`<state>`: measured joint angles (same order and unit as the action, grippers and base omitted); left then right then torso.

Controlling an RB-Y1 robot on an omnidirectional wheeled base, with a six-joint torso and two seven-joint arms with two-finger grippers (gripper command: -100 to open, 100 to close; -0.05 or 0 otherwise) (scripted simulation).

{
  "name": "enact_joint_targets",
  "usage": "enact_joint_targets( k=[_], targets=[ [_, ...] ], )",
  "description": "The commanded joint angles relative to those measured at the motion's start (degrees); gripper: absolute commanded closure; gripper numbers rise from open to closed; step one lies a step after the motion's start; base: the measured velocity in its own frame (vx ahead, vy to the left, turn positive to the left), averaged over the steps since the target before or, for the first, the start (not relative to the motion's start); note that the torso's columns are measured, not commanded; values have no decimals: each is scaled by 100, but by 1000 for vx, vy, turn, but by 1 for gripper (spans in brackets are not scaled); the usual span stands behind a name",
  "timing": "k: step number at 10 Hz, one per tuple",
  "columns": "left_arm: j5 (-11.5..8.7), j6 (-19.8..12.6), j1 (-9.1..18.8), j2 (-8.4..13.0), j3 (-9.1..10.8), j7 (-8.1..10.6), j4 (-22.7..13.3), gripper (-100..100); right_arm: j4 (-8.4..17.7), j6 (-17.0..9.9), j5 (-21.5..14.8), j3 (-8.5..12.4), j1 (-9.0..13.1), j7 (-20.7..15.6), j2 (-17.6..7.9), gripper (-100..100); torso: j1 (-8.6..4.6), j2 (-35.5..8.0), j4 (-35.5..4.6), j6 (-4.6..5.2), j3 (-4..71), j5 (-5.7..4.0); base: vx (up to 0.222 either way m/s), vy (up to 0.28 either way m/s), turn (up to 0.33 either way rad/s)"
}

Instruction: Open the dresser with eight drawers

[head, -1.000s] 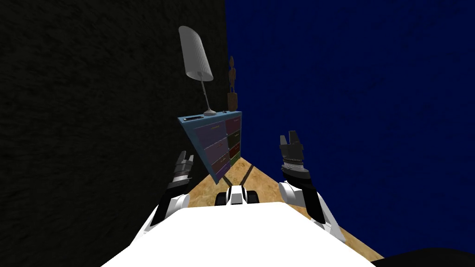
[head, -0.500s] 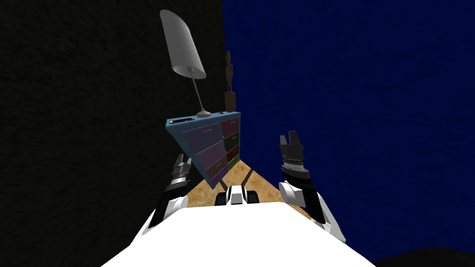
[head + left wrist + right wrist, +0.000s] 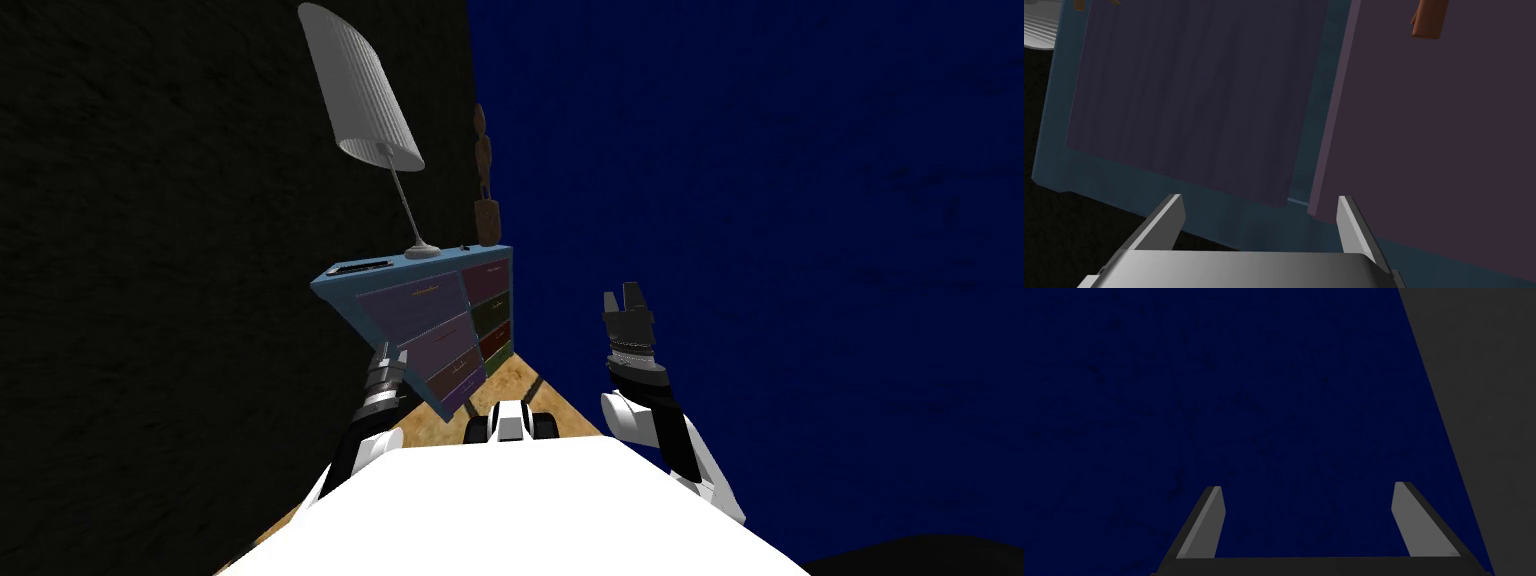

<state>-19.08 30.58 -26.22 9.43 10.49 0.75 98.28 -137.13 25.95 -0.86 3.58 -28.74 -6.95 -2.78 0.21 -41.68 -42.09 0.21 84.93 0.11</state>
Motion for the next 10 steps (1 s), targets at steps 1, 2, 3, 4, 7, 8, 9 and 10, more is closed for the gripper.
enact_joint_targets(
  k=[1, 2, 3, 4, 7, 8, 9, 10],
  targets=[
    [-144, -41, -2, -172, 112, 91, -203, -100, 0, 0, 0, 0, -1, 0, 0, 0, -4, -29, -10, -13, -18, -4, 178, -172, 117],
    [-194, -38, 4, -255, 154, 123, -295, -100, 0, 0, 0, 0, 0, 0, 0, 0, -8, -25, -7, 5, -21, 3, 156, -186, 38],
    [-239, -37, 10, -355, 193, 153, -382, -100, 0, 0, 0, 0, 0, 0, 0, 0, -16, -42, -13, -10, -26, -6, 131, -158, 39],
    [-280, -35, 16, -475, 228, 179, -459, -100, 0, 0, 0, 0, 1, 0, 0, 0, -12, -63, -20, -19, -39, -8, 113, -140, 58],
    [-369, -31, 27, -954, 304, 237, -626, -100, 1, 0, 0, 0, 1, 0, -1, 0, -9, -69, -22, -21, -42, -9, 97, -98, 45],
    [-385, -31, 29, -1111, 317, 247, -655, -100, 1, -1, 0, 1, 1, 0, -1, 0, -9, -65, -21, -21, -39, -8, 67, -54, 27],
    [-393, -30, 29, -1210, 323, 252, -669, -100, 1, -1, 0, 1, 2, 0, -1, 0, -10, -66, -21, -21, -39, -9, 35, -42, 8],
    [-385, -17, 34, -1136, 316, 252, -669, -100, 1, -1, 0, 1, 2, 0, -1, 0, -13, -72, -23, -21, -43, -10, 12, -19, 2]
  ],
)
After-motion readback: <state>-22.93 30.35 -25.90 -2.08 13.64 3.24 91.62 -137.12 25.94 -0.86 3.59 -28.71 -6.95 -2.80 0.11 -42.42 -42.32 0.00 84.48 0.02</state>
